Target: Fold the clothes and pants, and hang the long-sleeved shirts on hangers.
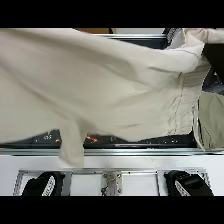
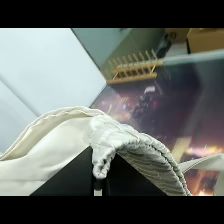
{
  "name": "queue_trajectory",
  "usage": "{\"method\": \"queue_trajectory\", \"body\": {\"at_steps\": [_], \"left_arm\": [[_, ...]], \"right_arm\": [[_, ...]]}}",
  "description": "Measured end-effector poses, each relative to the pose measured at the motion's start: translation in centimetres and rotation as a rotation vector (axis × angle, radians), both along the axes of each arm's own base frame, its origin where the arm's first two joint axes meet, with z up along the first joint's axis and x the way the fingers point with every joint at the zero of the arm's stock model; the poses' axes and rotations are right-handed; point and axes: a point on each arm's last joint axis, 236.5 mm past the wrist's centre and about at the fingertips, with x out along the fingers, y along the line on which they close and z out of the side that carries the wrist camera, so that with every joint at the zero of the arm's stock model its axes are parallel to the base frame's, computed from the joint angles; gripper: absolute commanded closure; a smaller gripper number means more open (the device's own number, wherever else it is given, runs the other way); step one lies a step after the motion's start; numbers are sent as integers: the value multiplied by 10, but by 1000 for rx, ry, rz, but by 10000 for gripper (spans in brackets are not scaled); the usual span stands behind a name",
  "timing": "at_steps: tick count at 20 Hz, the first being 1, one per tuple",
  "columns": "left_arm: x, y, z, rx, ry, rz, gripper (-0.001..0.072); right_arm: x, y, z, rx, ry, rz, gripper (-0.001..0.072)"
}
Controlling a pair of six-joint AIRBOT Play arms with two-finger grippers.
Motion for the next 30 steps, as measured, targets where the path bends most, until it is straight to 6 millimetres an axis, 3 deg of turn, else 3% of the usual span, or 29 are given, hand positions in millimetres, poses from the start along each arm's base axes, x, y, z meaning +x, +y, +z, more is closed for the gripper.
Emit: {"method": "queue_trajectory", "body": {"at_steps": [2, 4, 6, 8, 10, 13, 16, 19, 23, 30], "left_arm": [[49, 5, -28, -5, 120, -14, 704], [112, 12, -75, -25, 282, -31, 703], [176, 16, -141, -57, 472, -59, 703], [228, 13, -209, -115, 644, -111, 703], [266, 5, -276, -172, 796, -162, 704], [297, -5, -345, -237, 931, -201, 704], [307, -9, -377, -260, 994, -215, 704], [297, -16, -388, -210, 1039, -236, 704], [254, -21, -426, -67, 1144, -198, 703], [172, -28, -548, -17, 1316, -109, 703]], "right_arm": [[12, 8, -32, -20, 146, 22, 695], [34, 14, -73, -71, 300, 34, 695], [65, 19, -118, -125, 443, 34, 695], [103, 20, -169, -181, 573, 11, 694], [145, 18, -218, -218, 664, -30, 694], [203, 7, -280, -232, 726, -116, 694], [244, -15, -314, -218, 728, -199, 694], [257, -37, -325, -267, 703, -222, 694], [232, -56, -362, -452, 767, -178, 695], [157, -69, -445, -598, 999, -104, 692]]}}
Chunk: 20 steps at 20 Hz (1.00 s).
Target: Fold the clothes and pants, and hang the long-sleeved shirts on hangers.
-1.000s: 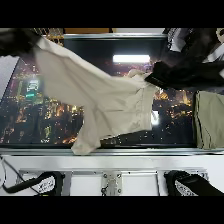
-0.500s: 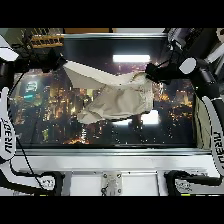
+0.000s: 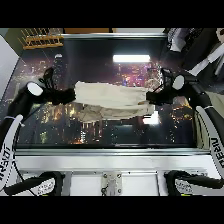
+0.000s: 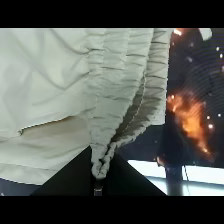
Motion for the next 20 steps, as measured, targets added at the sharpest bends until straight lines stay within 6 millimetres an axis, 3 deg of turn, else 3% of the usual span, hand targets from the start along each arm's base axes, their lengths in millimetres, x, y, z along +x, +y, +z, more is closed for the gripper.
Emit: {"method": "queue_trajectory", "body": {"at_steps": [3, 4, 5, 6, 7, 9, 11, 13, 15, 16, 17, 18, 20], "left_arm": [[-18, -3, -33, 25, 15, 15, 692], [-20, -3, -39, 31, 11, 22, 440], [-22, -3, -43, 35, 10, 26, 150], [-22, -3, -44, 37, 7, 28, 151], [-22, -3, -44, 36, 6, 30, 153], [-19, -4, -31, 32, -6, 17, 153], [-17, -6, -5, 23, -35, -1, 159], [-19, -9, 24, 13, -73, -23, 160], [-26, -15, 51, 6, -115, -49, 161], [-30, -19, 63, 4, -136, -66, 288], [-33, -25, 72, 1, -154, -82, 627], [-37, -31, 79, -2, -170, -100, 698], [-44, -48, 88, -8, -190, -146, 703]], "right_arm": [[-13, 1, -21, -6, 31, -2, 680], [-13, 3, -24, 1, 27, -6, 668], [-13, 5, -26, 11, 21, -13, 453], [-11, 8, -26, 26, 13, -23, 165], [-9, 11, -24, 45, 2, -34, 79], [-2, 11, -10, 78, -32, -59, 79], [6, 2, 17, 96, -98, -68, 79], [9, -18, 48, 99, -167, -85, 77], [9, -48, 72, 89, -223, -118, -8], [7, -64, 79, 86, -238, -138, -8], [6, -77, 82, 91, -241, -155, -8], [5, -88, 82, 106, -239, -170, -8], [7, -101, 75, 164, -223, -183, -8]]}}
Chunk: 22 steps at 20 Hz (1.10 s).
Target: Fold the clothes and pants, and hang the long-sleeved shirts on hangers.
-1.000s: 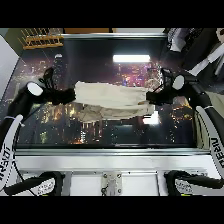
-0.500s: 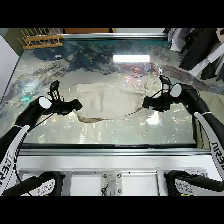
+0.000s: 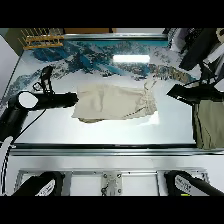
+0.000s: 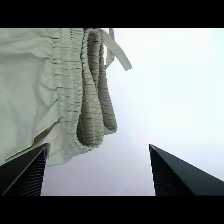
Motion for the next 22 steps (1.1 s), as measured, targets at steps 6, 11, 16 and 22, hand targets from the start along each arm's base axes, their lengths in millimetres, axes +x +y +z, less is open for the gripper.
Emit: {"method": "queue_trajectory", "body": {"at_steps": [6, 11, 16, 22], "left_arm": [[-20, -59, -9, -2, 15, -146, 703], [-33, -86, -30, -10, 89, -183, 703], [-35, -92, -37, -14, 114, -182, 703], [-37, -93, -39, -15, 125, -181, 703]], "right_arm": [[21, 10, -61, 224, 55, 86, -8], [31, 32, -113, 354, 111, 143, -8], [36, 63, -138, 410, 142, 206, -8], [36, 110, -151, 436, 163, 279, 1]]}}
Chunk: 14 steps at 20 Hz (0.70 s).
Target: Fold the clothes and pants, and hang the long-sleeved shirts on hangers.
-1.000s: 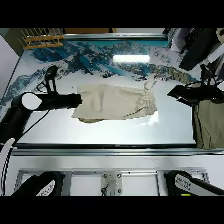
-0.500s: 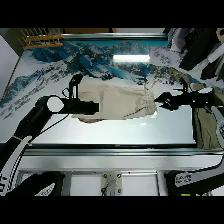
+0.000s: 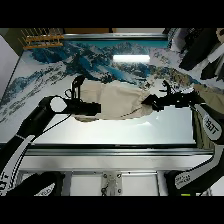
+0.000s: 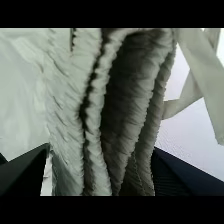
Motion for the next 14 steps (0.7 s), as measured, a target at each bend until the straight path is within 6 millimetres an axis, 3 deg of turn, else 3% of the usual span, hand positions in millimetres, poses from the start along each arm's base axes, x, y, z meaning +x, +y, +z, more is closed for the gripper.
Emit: {"method": "queue_trajectory", "body": {"at_steps": [1, 2, 3, 4, 7, 9, 11, 14], "left_arm": [[0, 0, 0, 0, 0, 0, 703], [0, 0, 0, 0, 0, 0, 703], [0, 0, 0, 0, 0, 0, 703], [0, 0, 0, 0, 0, 0, 703], [0, 0, 0, 0, 1, -1, 703], [-1, 0, 0, 1, 3, -2, 703], [-1, 0, -1, 2, 6, -3, 703], [-1, 0, -1, 2, 6, -3, 703]], "right_arm": [[0, 6, -2, -3, 0, 10, 122], [0, 10, -4, -11, -4, 17, 501], [0, 13, -9, -28, -8, 27, 684], [-1, 16, -12, -38, -15, 41, 693], [8, 26, 7, -9, -79, 47, 694], [25, 13, 39, -31, -164, 30, 695], [41, -23, 78, -107, -220, -37, 694], [55, -113, 146, -258, -285, -244, 694]]}}
